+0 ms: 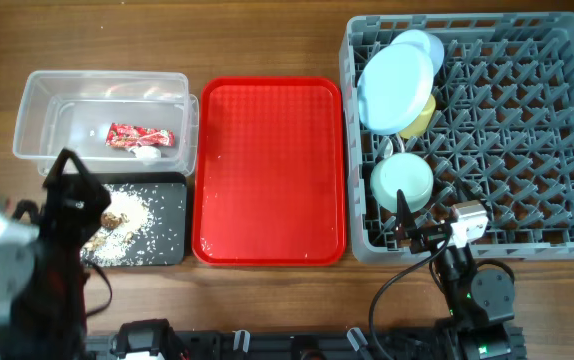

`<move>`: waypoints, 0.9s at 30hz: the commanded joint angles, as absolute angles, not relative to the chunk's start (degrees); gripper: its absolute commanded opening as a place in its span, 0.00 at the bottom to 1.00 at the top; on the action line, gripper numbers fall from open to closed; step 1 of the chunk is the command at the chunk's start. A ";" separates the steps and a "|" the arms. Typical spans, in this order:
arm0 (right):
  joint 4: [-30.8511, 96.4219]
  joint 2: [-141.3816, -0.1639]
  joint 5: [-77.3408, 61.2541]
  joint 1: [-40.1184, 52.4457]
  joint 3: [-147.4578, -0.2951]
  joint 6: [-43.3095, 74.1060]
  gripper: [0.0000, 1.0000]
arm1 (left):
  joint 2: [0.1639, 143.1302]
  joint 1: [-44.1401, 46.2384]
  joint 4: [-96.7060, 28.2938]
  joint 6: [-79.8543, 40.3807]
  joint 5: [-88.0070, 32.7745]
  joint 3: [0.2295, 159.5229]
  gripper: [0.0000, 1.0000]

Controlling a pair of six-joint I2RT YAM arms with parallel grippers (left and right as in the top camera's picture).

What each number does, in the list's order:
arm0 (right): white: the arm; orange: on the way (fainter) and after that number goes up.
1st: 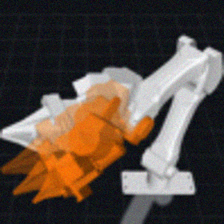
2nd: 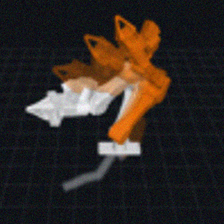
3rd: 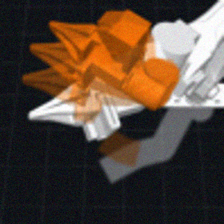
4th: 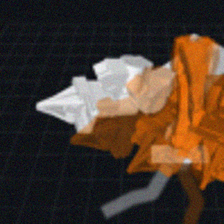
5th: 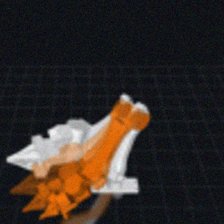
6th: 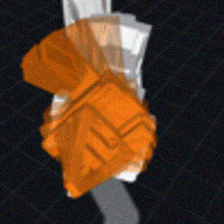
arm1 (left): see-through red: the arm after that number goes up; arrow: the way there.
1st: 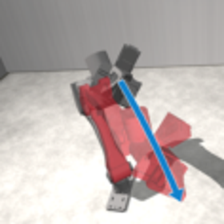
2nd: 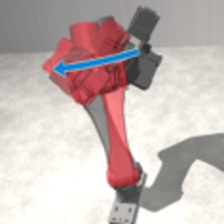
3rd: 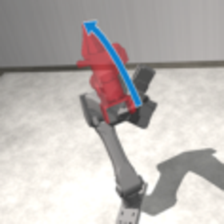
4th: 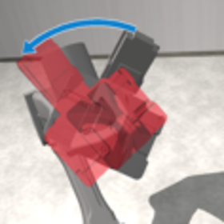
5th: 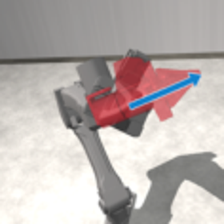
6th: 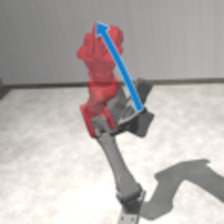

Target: Sort waste into correct bins and load items into the dishwasher rack

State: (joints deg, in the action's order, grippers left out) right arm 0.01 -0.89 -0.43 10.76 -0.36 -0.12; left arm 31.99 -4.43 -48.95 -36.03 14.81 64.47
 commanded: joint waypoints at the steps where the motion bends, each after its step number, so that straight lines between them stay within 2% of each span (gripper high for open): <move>1: -0.27 -0.21 -1.37 10.41 -0.30 -0.62 1.00 | 26.37 -2.22 -49.28 -34.92 15.75 63.13 1.00; 10: -0.27 -0.21 -1.37 10.41 -0.30 -0.64 1.00 | 18.24 2.22 -58.13 -34.96 14.44 50.17 1.00; 14: -0.27 -0.21 -1.37 10.41 -0.30 -0.64 1.00 | 15.64 2.24 -56.55 -34.96 10.92 44.42 1.00; 20: -0.27 -0.21 -1.37 10.41 -0.30 -0.64 1.00 | 10.22 2.24 -41.58 -34.96 10.31 33.98 1.00; 27: -0.27 -0.21 -1.37 10.41 -0.30 -0.64 1.00 | 4.03 2.09 -15.33 -34.89 6.09 20.36 1.00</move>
State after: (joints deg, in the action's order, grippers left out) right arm 0.01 -0.89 -0.45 10.76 -0.36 -0.12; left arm 6.96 1.89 -23.86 -35.75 9.50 26.41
